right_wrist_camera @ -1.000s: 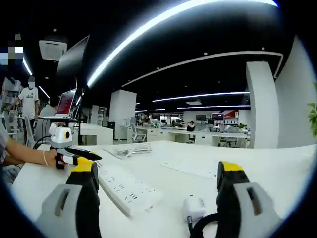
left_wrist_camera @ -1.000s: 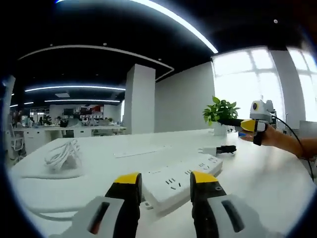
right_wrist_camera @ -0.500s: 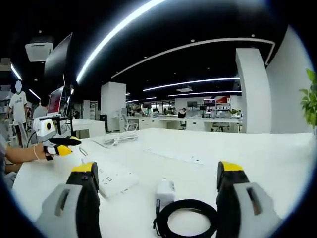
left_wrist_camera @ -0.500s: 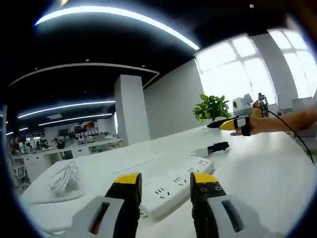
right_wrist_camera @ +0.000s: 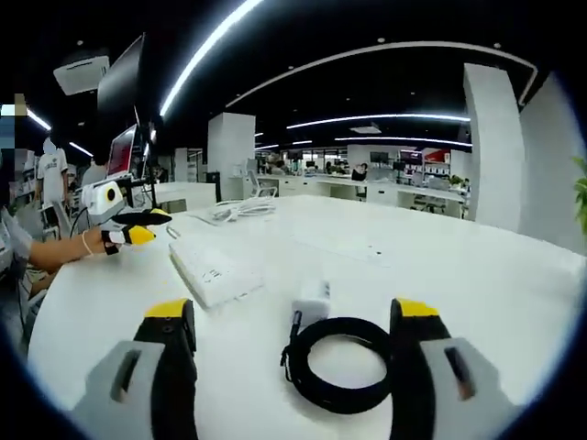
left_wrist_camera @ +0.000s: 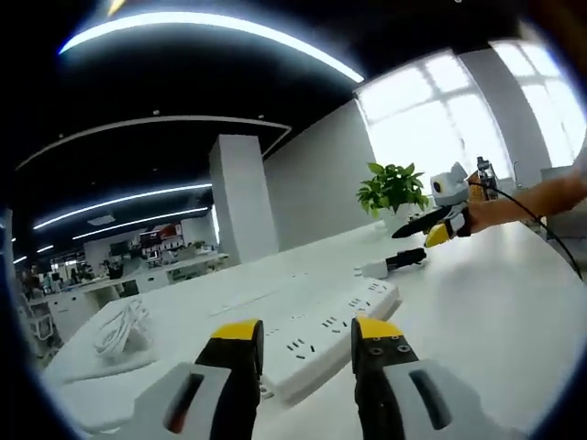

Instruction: Straighten the power strip on the desk, plug the charger into it

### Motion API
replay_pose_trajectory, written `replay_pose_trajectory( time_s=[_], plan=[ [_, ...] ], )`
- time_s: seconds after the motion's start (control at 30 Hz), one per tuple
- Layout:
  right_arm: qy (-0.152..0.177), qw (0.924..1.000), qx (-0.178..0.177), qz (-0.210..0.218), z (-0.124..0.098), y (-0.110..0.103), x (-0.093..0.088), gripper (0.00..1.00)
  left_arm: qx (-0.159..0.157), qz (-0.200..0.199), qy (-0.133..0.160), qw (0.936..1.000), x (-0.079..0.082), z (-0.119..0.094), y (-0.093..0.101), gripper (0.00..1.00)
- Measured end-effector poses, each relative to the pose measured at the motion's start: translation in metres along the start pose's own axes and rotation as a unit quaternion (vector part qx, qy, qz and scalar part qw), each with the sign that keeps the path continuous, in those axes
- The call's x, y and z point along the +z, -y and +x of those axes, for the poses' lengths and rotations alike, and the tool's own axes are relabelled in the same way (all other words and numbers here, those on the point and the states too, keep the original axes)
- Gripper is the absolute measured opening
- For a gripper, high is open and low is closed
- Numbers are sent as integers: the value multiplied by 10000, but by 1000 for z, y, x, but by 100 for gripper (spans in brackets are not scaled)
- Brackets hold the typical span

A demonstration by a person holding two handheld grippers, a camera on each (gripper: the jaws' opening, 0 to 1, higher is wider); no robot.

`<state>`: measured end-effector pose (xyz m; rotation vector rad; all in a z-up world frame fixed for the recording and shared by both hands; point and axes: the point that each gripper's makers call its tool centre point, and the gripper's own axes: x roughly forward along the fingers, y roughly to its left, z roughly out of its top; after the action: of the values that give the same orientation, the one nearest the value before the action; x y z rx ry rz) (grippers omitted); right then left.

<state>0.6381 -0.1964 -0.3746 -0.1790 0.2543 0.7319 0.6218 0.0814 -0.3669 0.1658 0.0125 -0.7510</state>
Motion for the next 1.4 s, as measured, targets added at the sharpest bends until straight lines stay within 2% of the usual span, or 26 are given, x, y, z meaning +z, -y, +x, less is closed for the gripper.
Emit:
replay_pose_trajectory(
  time_s=[0.13, 0.3, 0.5, 0.57, 0.63, 0.73, 0.83, 1.0, 1.17, 1.4],
  plan=[
    [-428, 9982, 349, -236, -3, -11, -14, 78, 8, -38, -26, 10000, -1, 0, -2, 38],
    [-680, 9959, 493, -329, -4, -17, -21, 77, 78, -118, -60, 9999, -3, -1, -8, 38],
    [-1035, 9917, 672, -374, -7, -17, -27, 66, 132, -189, -90, 9997, -5, -1, -11, 38],
    [-1241, 9890, 699, -398, -7, -15, -31, 64, 138, -185, -101, 9997, -6, -1, -11, 37],
    [-1502, 9839, 757, -607, -9, -12, -37, 60, 138, -180, -113, 9997, -6, -1, -11, 37],
    [-1724, 9794, 757, -737, -8, -9, -40, 54, 141, -168, -103, 9997, -5, -2, -11, 36],
    [-1981, 9734, 832, -790, -7, -9, -44, 53, 143, -169, -91, 9997, -4, -2, -10, 36],
    [-2154, 9685, 932, -827, -6, -9, -46, 49, 168, -160, -72, 9997, -3, -2, -11, 35],
    [-2383, 9613, 926, -1027, -7, -5, -52, 37, 170, -161, -27, 9997, 0, -3, -11, 35],
    [-2311, 9635, 1012, -901, -5, -11, -52, 26, 179, -182, -91, 9996, -4, -1, -11, 35]
  ],
)
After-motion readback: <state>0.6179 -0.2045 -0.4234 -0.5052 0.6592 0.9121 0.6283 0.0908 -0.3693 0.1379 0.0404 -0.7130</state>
